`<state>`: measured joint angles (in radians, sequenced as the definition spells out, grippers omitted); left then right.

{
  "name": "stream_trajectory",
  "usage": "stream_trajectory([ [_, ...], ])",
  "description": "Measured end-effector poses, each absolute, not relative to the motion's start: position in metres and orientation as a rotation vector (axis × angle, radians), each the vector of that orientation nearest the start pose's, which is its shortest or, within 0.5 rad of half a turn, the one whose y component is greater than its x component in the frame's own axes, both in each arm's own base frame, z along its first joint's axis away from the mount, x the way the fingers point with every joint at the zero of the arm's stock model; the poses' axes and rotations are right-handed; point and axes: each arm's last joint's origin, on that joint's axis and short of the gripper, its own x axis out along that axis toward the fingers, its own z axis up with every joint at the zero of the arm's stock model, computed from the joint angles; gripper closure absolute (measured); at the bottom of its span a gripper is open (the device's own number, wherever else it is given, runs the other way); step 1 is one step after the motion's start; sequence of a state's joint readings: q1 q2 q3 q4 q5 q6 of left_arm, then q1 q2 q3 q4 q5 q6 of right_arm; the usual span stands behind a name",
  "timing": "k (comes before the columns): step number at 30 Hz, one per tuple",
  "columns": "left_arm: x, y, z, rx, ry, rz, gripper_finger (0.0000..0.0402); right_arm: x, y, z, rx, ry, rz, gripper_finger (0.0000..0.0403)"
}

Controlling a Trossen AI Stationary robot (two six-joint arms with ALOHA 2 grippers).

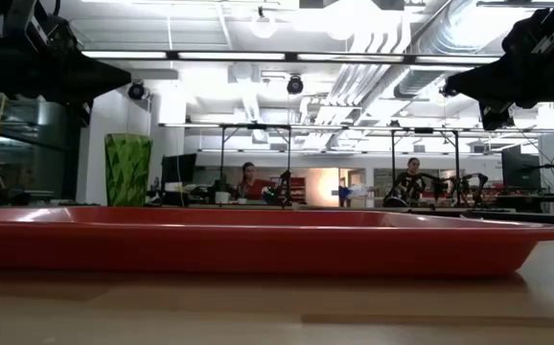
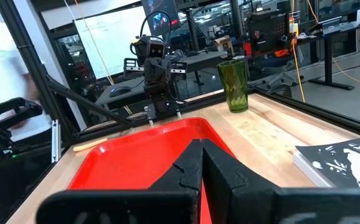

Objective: Pick and place plate/cup/fork/spoon on tray

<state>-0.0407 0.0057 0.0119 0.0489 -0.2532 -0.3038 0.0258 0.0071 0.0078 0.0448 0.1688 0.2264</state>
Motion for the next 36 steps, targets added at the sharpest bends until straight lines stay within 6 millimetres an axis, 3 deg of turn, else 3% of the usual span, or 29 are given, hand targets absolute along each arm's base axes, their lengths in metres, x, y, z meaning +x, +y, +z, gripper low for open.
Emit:
stream_trajectory([
  [29,0.096,0.003,0.174,-0.328,-0.108,0.199,0.0398,0.097,-0.002,0.17,0.23,-0.061,-0.137,0.0402],
  [36,0.088,0.007,0.203,-0.486,-0.456,0.252,0.0398,0.097,-0.002,0.17,0.23,-0.062,-0.137,0.0402],
])
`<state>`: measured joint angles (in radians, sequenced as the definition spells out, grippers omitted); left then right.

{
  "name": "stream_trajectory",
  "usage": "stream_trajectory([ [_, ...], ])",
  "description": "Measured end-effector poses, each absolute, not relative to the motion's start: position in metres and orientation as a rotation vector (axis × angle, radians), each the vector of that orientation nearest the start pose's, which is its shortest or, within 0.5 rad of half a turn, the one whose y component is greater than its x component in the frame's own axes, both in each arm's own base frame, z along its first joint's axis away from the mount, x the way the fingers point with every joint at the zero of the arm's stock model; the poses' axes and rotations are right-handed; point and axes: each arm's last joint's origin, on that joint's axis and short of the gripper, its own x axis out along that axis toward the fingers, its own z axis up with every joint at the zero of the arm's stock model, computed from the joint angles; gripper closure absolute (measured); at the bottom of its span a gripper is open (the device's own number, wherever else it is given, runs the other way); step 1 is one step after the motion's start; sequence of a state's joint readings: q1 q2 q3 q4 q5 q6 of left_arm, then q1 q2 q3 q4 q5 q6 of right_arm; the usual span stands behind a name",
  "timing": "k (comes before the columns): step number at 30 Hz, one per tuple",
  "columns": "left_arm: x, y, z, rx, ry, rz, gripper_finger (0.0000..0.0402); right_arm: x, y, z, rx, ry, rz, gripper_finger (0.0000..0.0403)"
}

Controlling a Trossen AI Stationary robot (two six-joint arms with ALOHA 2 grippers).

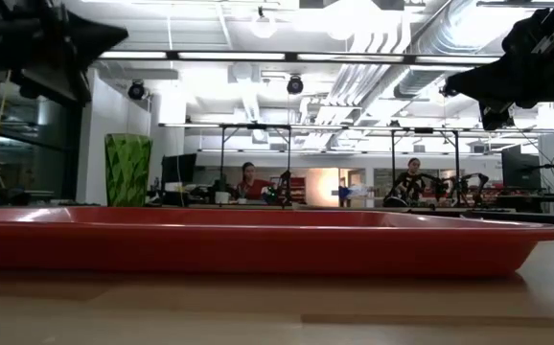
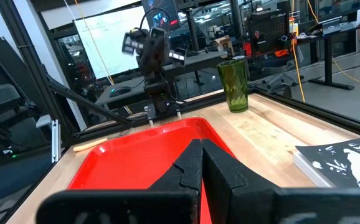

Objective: Pick and place plate/cup/fork/spoon on tray
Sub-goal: Put the green cup on the top left of the red tray

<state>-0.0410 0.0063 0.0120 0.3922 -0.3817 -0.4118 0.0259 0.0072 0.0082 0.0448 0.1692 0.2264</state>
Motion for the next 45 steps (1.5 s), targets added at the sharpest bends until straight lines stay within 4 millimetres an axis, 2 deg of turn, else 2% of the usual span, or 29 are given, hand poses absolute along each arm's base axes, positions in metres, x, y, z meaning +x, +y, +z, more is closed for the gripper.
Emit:
stream_trajectory([
  [4,0.083,0.009,0.212,-0.51,-0.568,0.306,0.0398,0.097,-0.002,0.17,0.23,-0.061,-0.138,0.0402],
  [8,0.089,0.009,0.213,-0.524,-0.542,0.301,0.0398,0.097,-0.002,0.17,0.23,-0.061,-0.138,0.0402],
  [11,0.097,0.007,0.224,-0.559,-0.491,0.293,0.0398,0.097,-0.002,0.17,0.23,-0.061,-0.137,0.0402],
  [15,0.117,0.007,0.259,-0.473,-0.424,0.35,0.0398,0.097,-0.002,0.17,0.23,-0.061,-0.137,0.0402],
  [21,0.152,0.015,0.324,-0.292,-0.325,0.611,0.0398,0.097,-0.002,0.17,0.23,-0.061,-0.137,0.0402],
  [25,0.165,0.02,0.361,-0.112,-0.136,0.676,0.0398,0.097,-0.002,0.17,0.23,-0.062,-0.137,0.0402],
  [29,0.169,0.029,0.385,-0.009,0.057,0.74,0.0398,0.097,-0.002,0.17,0.23,-0.062,-0.138,0.0402],
  [32,0.167,0.043,0.39,0.013,0.234,0.829,0.0398,0.097,-0.002,0.17,0.23,-0.061,-0.138,0.0402],
  [35,0.161,0.06,0.385,-0.027,0.415,0.887,0.0398,0.097,-0.002,0.17,0.23,-0.061,-0.138,0.0402],
  [38,0.154,0.077,0.374,-0.137,0.601,0.881,0.0398,0.097,-0.002,0.17,0.23,-0.061,-0.137,0.0402],
  [41,0.149,0.09,0.359,-0.219,0.766,0.804,0.0398,0.097,-0.002,0.17,0.23,-0.061,-0.137,0.0402],
  [45,0.152,0.104,0.343,-0.274,0.868,0.789,0.0398,0.097,-0.002,0.17,0.23,-0.061,-0.137,0.0402],
])
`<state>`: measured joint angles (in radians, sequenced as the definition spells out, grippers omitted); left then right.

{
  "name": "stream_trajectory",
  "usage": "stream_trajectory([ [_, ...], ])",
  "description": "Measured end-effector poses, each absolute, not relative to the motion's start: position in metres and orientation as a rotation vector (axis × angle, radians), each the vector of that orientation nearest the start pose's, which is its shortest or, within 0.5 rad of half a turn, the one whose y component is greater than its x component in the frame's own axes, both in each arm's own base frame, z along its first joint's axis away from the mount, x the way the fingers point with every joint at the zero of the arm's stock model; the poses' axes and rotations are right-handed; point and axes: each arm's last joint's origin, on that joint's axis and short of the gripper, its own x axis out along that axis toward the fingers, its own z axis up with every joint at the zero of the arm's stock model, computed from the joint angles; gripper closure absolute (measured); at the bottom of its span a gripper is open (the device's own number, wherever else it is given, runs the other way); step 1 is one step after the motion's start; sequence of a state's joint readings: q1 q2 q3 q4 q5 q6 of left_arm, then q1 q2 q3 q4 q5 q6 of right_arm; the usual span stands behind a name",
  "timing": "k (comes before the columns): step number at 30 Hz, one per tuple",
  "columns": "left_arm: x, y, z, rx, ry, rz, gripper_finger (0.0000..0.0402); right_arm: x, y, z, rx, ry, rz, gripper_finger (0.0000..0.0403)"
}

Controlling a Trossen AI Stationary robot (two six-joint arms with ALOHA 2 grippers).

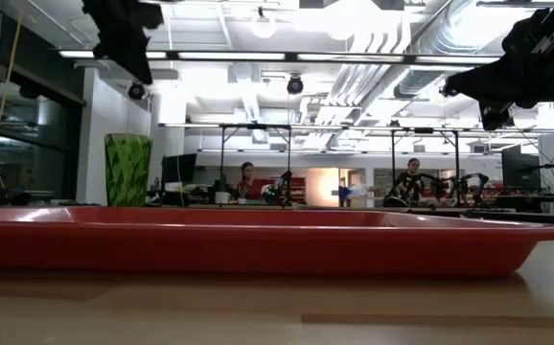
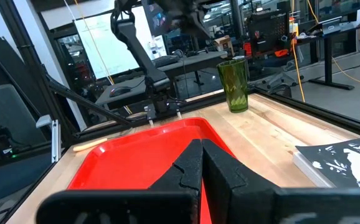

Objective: Pick and place plate/cup/fork/spoon on tray
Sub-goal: Put the green cup on the top left of the red tray

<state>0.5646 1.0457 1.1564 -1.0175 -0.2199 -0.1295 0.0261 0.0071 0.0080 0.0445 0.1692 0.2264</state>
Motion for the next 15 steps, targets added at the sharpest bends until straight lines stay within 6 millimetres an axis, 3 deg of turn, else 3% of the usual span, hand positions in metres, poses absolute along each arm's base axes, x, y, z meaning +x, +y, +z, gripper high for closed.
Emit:
stream_trajectory([
  [7,0.163,0.126,0.329,-0.292,0.932,0.87,0.0382,0.097,-0.002,0.17,0.23,-0.061,-0.137,0.0402],
  [15,0.17,0.145,0.313,-0.347,1.013,0.89,0.0288,0.097,-0.002,0.17,0.23,-0.061,-0.137,0.0402],
])
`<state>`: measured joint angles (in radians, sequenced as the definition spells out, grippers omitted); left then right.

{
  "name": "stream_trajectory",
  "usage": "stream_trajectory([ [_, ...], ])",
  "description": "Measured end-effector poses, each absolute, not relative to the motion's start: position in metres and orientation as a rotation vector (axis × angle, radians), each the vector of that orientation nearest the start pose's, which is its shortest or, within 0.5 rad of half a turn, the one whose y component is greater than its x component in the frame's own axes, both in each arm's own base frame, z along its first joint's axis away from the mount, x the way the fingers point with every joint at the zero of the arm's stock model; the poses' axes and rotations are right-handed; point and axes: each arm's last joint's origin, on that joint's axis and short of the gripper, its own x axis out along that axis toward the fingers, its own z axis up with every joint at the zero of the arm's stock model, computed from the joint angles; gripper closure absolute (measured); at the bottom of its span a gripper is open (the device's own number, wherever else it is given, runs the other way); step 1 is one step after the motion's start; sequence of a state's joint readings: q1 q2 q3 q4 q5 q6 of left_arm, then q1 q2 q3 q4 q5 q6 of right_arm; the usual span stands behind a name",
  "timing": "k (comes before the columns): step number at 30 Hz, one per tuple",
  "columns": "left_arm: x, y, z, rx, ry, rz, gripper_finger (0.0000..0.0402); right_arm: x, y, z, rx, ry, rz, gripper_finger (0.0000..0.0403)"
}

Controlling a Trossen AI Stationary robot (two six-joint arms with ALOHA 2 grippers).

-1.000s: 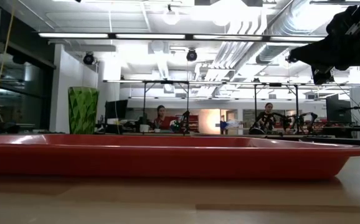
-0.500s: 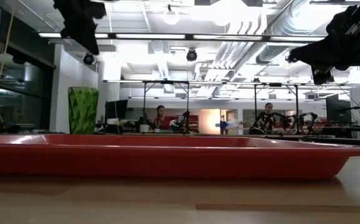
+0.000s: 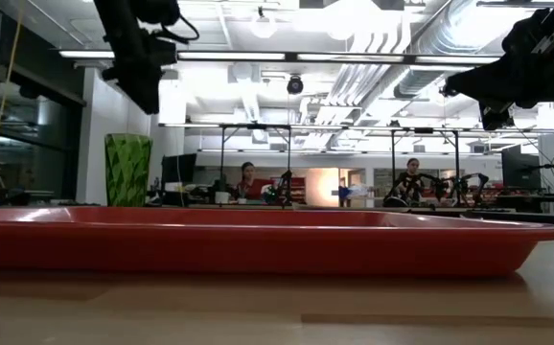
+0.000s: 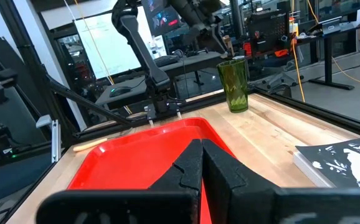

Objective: Pick and place plate/cup/fork/spoon on tray
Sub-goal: Put the green cup on the top left of the red tray

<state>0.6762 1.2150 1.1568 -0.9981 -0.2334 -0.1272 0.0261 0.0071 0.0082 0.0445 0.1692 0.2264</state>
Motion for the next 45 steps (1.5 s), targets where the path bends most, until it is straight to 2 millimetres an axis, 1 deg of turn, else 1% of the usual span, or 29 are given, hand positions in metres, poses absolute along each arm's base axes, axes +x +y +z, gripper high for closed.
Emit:
stream_trajectory([
  [6,0.174,0.158,0.301,-0.386,1.068,0.901,0.022,0.097,-0.002,0.17,0.23,-0.061,-0.137,0.0402],
  [10,0.175,0.166,0.293,-0.395,1.117,0.903,0.0198,0.097,-0.002,0.17,0.23,-0.062,-0.137,0.0402],
  [17,0.176,0.177,0.275,-0.446,1.237,0.912,0.0196,0.097,-0.002,0.17,0.23,-0.062,-0.137,0.0402],
  [26,0.183,0.194,0.249,-0.506,1.335,0.927,0.0197,0.097,-0.002,0.17,0.23,-0.061,-0.137,0.0402],
  [32,0.188,0.2,0.234,-0.525,1.402,0.917,0.0197,0.097,-0.002,0.17,0.23,-0.061,-0.137,0.0402],
  [39,0.192,0.204,0.222,-0.539,1.455,0.905,0.0197,0.097,-0.002,0.17,0.23,-0.061,-0.137,0.0402],
  [45,0.192,0.204,0.219,-0.542,1.471,0.902,0.0197,0.097,-0.002,0.17,0.23,-0.061,-0.137,0.0402],
])
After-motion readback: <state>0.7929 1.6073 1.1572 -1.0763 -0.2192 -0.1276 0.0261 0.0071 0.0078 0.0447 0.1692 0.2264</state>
